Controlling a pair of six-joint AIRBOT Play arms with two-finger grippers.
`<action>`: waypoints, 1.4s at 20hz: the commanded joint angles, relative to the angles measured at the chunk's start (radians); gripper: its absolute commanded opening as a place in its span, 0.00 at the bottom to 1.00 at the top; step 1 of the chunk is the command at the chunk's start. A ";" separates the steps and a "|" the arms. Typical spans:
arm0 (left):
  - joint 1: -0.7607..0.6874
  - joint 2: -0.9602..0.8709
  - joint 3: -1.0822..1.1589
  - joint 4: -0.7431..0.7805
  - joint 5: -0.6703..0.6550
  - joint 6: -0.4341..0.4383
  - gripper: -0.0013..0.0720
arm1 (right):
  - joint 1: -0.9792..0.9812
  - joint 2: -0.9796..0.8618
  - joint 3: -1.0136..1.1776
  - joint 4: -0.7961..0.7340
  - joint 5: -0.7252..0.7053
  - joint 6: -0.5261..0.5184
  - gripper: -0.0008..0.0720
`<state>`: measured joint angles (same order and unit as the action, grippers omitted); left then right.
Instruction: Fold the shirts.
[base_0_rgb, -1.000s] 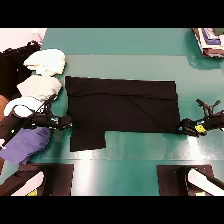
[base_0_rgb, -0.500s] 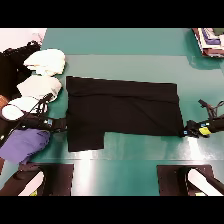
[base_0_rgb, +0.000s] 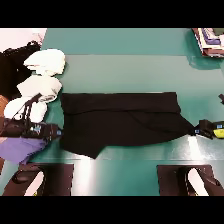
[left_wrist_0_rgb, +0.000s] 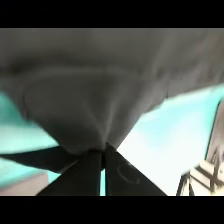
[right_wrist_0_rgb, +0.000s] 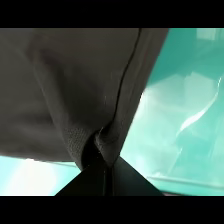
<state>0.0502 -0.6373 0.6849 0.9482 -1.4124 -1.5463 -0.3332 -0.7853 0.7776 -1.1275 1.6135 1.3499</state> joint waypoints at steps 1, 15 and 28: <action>0.000 -0.143 0.090 -0.005 0.168 0.060 0.05 | 0.075 -0.134 0.135 0.000 -0.093 0.040 0.03; 0.000 -0.718 0.388 -0.033 0.491 0.088 0.05 | 0.185 -0.885 0.684 0.085 -0.158 0.064 0.03; -0.032 -0.718 0.494 -0.039 0.321 0.125 0.05 | -0.011 -0.916 0.571 0.143 -0.076 -0.151 0.70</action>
<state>0.0376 -1.3544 1.1679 0.9146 -1.0615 -1.4391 -0.3042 -1.6997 1.4281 -0.9920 1.5448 1.2694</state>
